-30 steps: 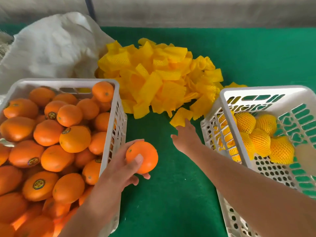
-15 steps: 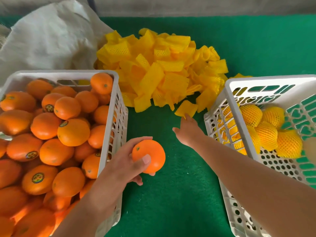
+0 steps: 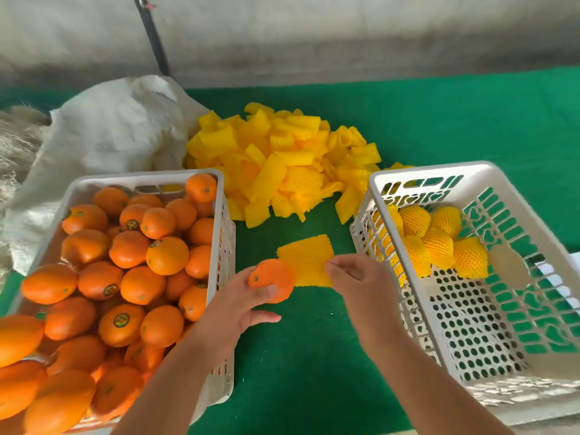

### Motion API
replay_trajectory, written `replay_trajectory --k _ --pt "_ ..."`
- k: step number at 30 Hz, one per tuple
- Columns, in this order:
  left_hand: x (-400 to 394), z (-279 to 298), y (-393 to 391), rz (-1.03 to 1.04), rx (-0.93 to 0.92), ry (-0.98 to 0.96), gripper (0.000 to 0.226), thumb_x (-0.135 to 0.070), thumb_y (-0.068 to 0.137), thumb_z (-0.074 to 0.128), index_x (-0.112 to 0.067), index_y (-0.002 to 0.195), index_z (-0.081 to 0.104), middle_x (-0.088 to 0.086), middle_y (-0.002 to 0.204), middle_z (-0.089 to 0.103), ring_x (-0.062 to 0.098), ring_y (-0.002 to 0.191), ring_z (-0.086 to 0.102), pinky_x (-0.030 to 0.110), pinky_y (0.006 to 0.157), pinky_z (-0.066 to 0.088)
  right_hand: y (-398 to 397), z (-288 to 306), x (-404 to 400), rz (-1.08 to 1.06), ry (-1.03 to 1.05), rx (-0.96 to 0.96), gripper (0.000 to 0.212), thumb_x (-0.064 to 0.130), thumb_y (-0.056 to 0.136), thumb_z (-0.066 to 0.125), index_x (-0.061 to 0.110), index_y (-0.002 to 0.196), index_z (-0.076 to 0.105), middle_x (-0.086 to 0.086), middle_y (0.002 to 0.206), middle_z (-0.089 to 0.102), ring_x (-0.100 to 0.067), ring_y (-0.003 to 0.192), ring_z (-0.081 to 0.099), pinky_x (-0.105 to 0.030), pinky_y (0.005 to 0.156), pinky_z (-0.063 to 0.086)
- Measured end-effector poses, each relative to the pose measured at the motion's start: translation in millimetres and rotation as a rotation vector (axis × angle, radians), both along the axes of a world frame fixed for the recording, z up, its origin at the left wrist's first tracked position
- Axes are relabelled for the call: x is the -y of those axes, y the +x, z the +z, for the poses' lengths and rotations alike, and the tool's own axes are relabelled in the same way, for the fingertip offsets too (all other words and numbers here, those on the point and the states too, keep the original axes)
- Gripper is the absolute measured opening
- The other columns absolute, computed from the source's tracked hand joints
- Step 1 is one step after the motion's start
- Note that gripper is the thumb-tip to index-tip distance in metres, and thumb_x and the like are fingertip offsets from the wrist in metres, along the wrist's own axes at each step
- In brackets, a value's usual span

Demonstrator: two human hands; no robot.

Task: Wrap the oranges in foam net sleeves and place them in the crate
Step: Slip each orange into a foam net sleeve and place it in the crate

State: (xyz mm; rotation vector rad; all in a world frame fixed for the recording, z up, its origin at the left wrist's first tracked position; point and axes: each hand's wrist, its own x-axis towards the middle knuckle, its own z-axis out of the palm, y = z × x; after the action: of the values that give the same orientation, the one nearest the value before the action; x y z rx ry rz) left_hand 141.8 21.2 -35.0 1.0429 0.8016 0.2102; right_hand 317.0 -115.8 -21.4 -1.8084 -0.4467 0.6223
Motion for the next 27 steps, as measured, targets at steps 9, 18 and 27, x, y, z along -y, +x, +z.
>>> replay_trajectory --k 9,18,27 --pt "24.7 53.0 -31.7 0.033 0.169 0.081 0.056 -0.053 0.074 0.088 -0.037 0.126 0.074 0.009 0.132 0.070 0.034 0.116 0.071 0.034 0.076 0.062 -24.3 44.8 22.9 -0.029 0.120 -0.147 0.015 0.020 0.088 0.083 0.033 0.087 0.076 0.005 0.090 0.078 -0.014 0.089 0.075 -0.035 0.086 0.062" --pt "31.0 92.4 -60.0 0.072 0.135 0.365 0.062 -0.052 0.071 0.085 -0.042 0.130 0.070 -0.002 0.123 0.075 0.023 0.110 0.074 0.033 0.080 0.063 -50.3 72.9 21.1 0.006 0.302 -0.348 0.017 -0.002 0.102 0.061 0.009 0.109 0.072 0.002 0.097 0.080 -0.021 0.090 0.079 -0.033 0.078 0.066" --pt "28.4 135.7 -97.0 -0.036 0.112 0.525 0.078 -0.064 0.073 0.087 -0.039 0.142 0.061 0.001 0.127 0.074 0.024 0.107 0.074 0.038 0.084 0.063 -57.4 115.6 16.6 0.144 0.225 -0.225 0.004 0.010 0.092 0.079 0.014 0.093 0.077 -0.006 0.099 0.081 -0.026 0.084 0.081 -0.039 0.076 0.067"
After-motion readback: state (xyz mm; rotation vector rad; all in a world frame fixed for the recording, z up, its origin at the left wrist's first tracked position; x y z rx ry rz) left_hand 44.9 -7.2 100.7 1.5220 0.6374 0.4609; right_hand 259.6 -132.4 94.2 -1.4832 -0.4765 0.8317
